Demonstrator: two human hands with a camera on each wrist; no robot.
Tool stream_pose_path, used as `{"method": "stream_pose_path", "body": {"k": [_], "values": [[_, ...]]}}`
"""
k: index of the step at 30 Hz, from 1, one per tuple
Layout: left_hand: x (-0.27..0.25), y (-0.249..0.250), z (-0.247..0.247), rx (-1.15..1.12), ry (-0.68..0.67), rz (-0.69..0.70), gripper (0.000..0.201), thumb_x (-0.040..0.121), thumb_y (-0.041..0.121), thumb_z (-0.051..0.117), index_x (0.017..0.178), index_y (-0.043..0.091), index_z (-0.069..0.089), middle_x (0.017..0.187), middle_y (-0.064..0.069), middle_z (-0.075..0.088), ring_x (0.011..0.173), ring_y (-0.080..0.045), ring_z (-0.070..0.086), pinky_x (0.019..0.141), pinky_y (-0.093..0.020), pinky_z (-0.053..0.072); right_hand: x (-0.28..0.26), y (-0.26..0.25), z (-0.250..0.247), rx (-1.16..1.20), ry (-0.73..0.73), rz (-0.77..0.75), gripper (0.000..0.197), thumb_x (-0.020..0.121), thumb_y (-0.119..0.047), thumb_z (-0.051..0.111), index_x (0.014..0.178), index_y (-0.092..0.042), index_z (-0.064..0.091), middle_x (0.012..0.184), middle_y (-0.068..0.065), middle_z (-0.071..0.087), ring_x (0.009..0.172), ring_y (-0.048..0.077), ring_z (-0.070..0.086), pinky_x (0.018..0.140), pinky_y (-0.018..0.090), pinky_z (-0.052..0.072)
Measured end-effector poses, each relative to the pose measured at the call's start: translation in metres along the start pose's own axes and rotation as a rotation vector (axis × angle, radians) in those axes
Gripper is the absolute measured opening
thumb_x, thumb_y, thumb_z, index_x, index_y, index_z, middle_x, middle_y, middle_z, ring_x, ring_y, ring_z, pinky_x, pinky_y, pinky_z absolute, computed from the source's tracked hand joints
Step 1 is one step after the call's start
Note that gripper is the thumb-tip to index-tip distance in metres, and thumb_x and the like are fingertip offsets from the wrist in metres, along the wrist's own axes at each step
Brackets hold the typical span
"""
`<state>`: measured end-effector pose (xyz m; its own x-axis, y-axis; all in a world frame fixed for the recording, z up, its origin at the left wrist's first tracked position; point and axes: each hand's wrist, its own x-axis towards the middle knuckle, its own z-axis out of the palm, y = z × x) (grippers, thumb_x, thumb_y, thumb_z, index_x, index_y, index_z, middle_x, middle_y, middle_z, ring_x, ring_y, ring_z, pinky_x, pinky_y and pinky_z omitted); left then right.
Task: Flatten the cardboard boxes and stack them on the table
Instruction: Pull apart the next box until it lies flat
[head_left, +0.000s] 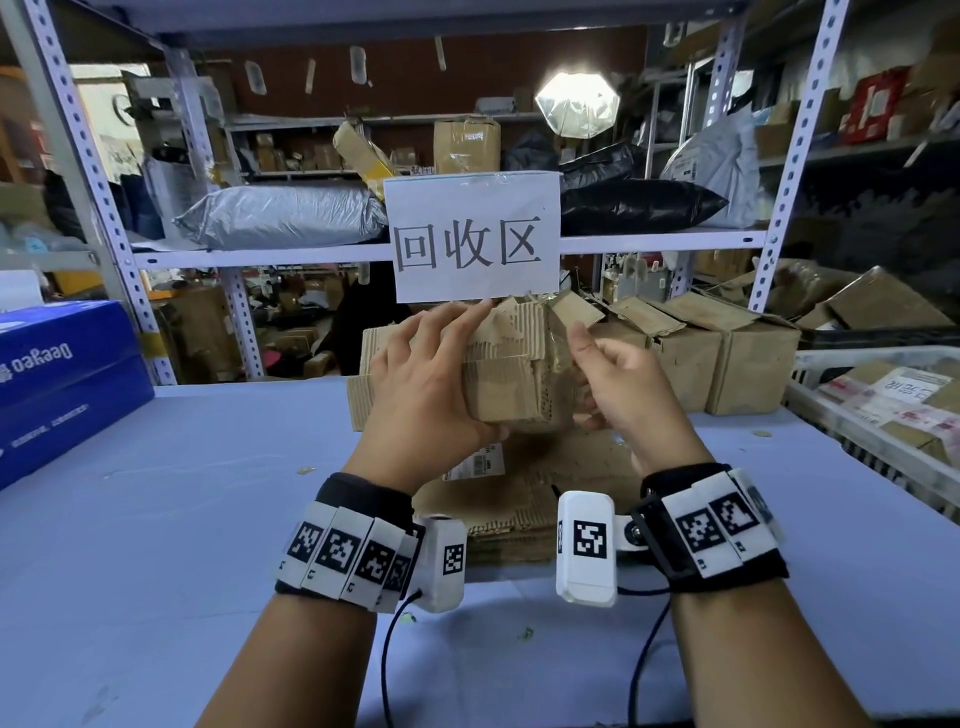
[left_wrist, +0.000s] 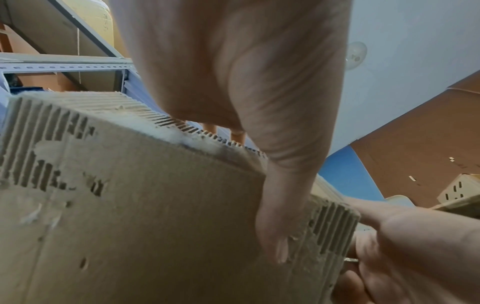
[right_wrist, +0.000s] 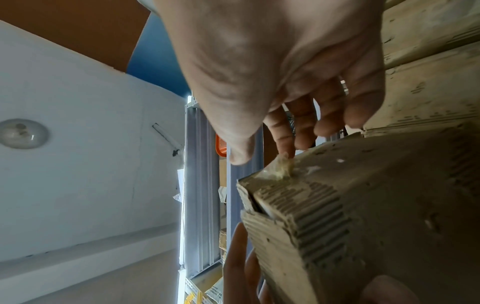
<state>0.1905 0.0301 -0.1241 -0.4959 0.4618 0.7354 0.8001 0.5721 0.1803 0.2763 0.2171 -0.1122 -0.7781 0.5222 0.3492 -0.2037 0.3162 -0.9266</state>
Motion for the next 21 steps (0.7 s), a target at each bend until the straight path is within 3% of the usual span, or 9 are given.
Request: {"method": "stream_pose_path", "body": {"k": [4,6,9,13,18,21], "values": [[-0.0026,0.0008,0.0023,0.003,0.003,0.025,0.119,0.056,0.051,0.091,0.157,0.036,0.029,0.154,0.012,0.034,0.143,-0.025,0.027,0.113,-0.048,0.022,0.0034,0.0055,0.0040,-0.062,0.054,-0.010,0.038,0.094,-0.045,0.063,0.080,-0.010,0.068,0.070,-0.001,0.061,0.071,0.017,0.056,0.068,0.041,0.052],[-0.0033,0.0008,0.0026,0.006,-0.003,0.030,0.119,0.055,0.050,0.091,0.156,0.036,0.031,0.154,0.012,0.034,0.144,-0.026,0.026,0.113,-0.049,0.021,0.0042,0.0074,0.0045,-0.062,0.032,0.018,0.031,0.096,-0.040,0.063,0.077,-0.016,0.065,0.071,0.000,0.061,0.067,0.016,0.054,0.060,0.035,0.050],[-0.0034,0.0006,0.0024,0.001,-0.009,0.028,0.119,0.054,0.049,0.090,0.157,0.036,0.030,0.154,0.012,0.033,0.144,-0.026,0.025,0.113,-0.049,0.021,0.0046,0.0082,0.0041,-0.034,-0.003,0.035,0.025,0.099,-0.033,0.060,0.081,-0.015,0.063,0.077,0.002,0.062,0.058,0.012,0.053,0.046,0.026,0.045],[-0.0030,-0.0026,0.0005,0.000,-0.022,0.005,0.122,0.054,0.050,0.091,0.157,0.039,0.027,0.155,0.012,0.032,0.144,-0.026,0.025,0.114,-0.048,0.021,0.0017,0.0070,0.0020,0.071,-0.067,0.038,0.018,0.101,-0.020,0.056,0.088,-0.011,0.063,0.072,0.000,0.062,0.047,0.007,0.050,0.042,0.022,0.043],[-0.0025,-0.0060,0.0000,-0.010,-0.024,-0.002,0.122,0.055,0.051,0.090,0.157,0.044,0.023,0.155,0.011,0.033,0.143,-0.027,0.027,0.116,-0.052,0.025,0.0008,0.0091,-0.0014,0.120,-0.081,0.031,0.012,0.100,-0.008,0.056,0.091,-0.012,0.062,0.075,-0.001,0.066,0.045,0.007,0.054,0.041,0.020,0.043],[-0.0018,-0.0080,-0.0007,-0.017,-0.012,-0.011,0.121,0.057,0.055,0.090,0.156,0.046,0.022,0.154,0.011,0.033,0.143,-0.027,0.027,0.115,-0.052,0.024,0.0015,0.0107,-0.0023,0.112,-0.053,0.022,0.011,0.098,-0.006,0.060,0.093,-0.016,0.061,0.068,-0.006,0.069,0.044,0.009,0.061,0.040,0.020,0.044]]}}
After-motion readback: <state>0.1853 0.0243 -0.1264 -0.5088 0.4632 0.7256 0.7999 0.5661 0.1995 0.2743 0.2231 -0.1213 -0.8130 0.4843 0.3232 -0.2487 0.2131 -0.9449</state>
